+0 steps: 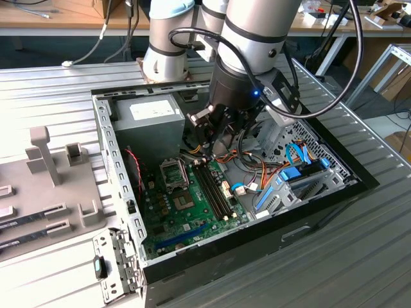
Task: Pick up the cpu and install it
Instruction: 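Place the cpu into insertion slot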
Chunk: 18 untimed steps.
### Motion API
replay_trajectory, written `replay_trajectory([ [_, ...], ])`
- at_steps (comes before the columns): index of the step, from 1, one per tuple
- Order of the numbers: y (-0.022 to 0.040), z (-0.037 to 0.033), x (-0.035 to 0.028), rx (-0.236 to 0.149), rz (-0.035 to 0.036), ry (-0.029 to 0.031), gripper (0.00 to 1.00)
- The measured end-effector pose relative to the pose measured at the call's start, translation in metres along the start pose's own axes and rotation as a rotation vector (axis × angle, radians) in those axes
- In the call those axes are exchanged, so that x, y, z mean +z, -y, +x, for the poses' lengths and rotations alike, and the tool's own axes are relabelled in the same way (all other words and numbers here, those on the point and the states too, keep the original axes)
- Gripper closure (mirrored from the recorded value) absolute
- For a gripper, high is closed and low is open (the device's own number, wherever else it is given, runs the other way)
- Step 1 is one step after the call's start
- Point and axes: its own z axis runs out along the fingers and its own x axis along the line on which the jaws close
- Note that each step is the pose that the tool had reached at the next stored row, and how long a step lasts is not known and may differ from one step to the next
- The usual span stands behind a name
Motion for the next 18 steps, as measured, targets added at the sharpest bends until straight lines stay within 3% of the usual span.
replay_trajectory([
  [3,0.0,0.0072,0.0,0.0,0.0,0.0,0.53],
  [18,0.0001,0.0137,0.0,0.0,0.0,0.0,0.53],
])
